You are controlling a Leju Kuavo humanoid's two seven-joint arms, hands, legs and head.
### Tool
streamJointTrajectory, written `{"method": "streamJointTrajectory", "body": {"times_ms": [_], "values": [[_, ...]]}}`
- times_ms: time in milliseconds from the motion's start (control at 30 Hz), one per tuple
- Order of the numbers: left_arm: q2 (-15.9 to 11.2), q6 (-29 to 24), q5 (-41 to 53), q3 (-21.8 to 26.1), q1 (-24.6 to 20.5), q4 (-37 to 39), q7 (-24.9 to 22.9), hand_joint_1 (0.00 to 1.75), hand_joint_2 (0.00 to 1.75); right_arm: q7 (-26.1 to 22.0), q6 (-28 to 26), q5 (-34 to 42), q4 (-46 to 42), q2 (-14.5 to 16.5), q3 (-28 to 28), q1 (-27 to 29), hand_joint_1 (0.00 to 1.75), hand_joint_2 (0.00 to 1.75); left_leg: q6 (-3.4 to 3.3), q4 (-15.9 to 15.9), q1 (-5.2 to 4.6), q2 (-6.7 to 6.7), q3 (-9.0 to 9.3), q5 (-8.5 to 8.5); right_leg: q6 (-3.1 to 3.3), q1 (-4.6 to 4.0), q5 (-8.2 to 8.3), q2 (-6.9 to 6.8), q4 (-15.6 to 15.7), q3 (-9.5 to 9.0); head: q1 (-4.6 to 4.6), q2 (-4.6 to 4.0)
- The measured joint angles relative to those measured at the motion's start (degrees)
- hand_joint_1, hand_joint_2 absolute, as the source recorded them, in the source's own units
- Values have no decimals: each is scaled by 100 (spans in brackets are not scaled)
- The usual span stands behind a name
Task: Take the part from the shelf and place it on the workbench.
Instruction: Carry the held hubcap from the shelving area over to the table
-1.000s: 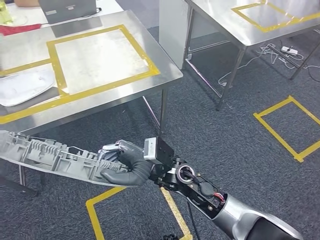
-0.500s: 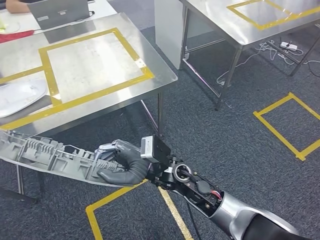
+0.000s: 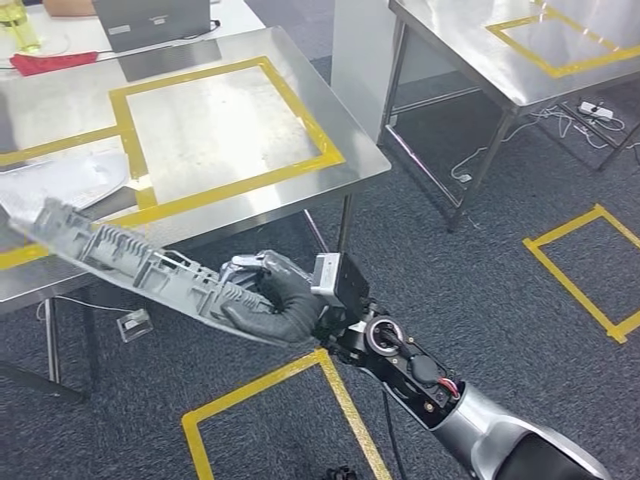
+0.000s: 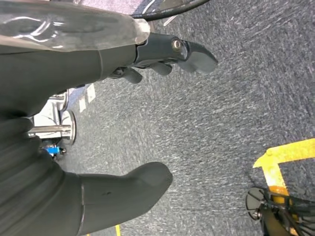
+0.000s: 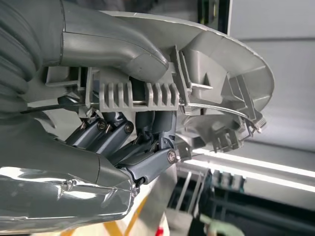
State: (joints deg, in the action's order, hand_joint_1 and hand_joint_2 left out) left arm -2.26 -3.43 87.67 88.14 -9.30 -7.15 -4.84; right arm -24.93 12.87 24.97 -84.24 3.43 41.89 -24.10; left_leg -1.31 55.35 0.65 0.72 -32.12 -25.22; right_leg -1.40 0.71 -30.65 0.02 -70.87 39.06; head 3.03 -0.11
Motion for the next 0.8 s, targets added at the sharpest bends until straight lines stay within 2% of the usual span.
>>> {"method": "streamJointTrajectory", "body": {"times_ms": [67,100,133,200,267,300,333,400,433,467,500,567,600,633,667,767,800], "values": [[19,1,0,-3,0,0,7,0,175,-3,-123,-119,-39,-4,-93,-46,175,175,11,-2,-33,18,95,-61,117,-54,500,12,792,-300,21,0],[28,2,0,-4,-2,0,10,0,175,-4,-181,-179,-56,-5,-134,-87,175,175,23,-2,-42,24,120,-84,170,-82,652,17,1139,-437,17,0],[39,3,0,-6,-4,0,13,0,175,-4,-230,-228,-72,-6,-171,-135,175,175,39,-3,-43,25,123,-99,203,-107,707,20,1356,-519,14,0],[39,10,0,-11,-9,0,16,0,175,-4,-292,-276,-109,-7,-241,-212,175,175,86,-29,-31,20,116,-105,223,-127,682,20,1505,-567,16,0],[32,17,0,-16,-11,1,17,0,175,-3,-333,-304,-143,-7,-306,-256,175,175,140,6,-28,-1,124,-156,238,-88,690,16,1615,-654,19,0],[33,19,0,-16,-12,1,17,0,175,-2,-348,-313,-151,-7,-332,-278,175,175,167,165,-29,-10,61,-245,252,-63,699,10,1672,-706,-7,0],[33,21,0,-16,-12,2,18,0,175,-3,-358,-318,-154,-7,-352,-298,175,175,192,459,-21,-19,-82,-380,265,-45,703,4,1710,-749,-46,0],[33,24,0,-16,-9,2,19,0,175,-5,-374,-318,-151,-7,-385,-329,175,175,245,1259,2,-25,-550,-659,284,-47,681,-2,1718,-771,-129,0],[28,24,0,-16,-7,2,19,0,175,-5,-382,-318,-147,-7,-396,-332,175,175,268,1536,15,-28,-745,-698,283,-48,664,-3,1715,-782,-156,0],[25,24,0,-16,-4,2,19,0,175,-5,-391,-319,-142,-7,-405,-332,175,175,285,1605,28,-30,-840,-627,277,-45,640,-2,1712,-802,-171,0],[20,24,-1,-16,-2,2,19,0,175,-4,-402,-321,-137,-7,-412,-333,175,175,296,1438,42,-33,-814,-449,266,-40,612,-1,1706,-832,-185,0],[12,24,-2,-16,0,2,25,0,175,-3,-419,-328,-125,-7,-427,-336,175,175,307,627,65,-58,-490,19,220,-34,535,4,1677,-900,-208,0],[12,24,-3,-16,-2,2,28,0,175,-3,-425,-329,-119,-7,-435,-346,175,175,291,268,63,-64,-340,162,187,-42,494,10,1649,-913,-225,0],[12,24,-4,-16,-7,2,31,0,175,-5,-426,-329,-112,-7,-439,-356,175,175,263,40,58,-67,-242,223,154,-53,461,14,1628,-916,-234,0],[14,24,-4,-16,-11,2,32,0,175,-7,-427,-328,-106,-7,-442,-366,175,175,224,-20,44,-63,-215,193,124,-64,437,17,1618,-912,-234,0],[17,24,-7,-16,-15,2,43,0,175,-10,-428,-327,-93,-7,-446,-400,175,175,109,-30,40,-38,-196,158,41,-50,345,10,1555,-910,-195,0],[19,23,-8,-16,-14,2,49,0,175,-11,-429,-328,-88,-7,-447,-416,175,175,78,-38,48,-34,-179,147,13,-41,252,8,1402,-850,-172,0]]}}
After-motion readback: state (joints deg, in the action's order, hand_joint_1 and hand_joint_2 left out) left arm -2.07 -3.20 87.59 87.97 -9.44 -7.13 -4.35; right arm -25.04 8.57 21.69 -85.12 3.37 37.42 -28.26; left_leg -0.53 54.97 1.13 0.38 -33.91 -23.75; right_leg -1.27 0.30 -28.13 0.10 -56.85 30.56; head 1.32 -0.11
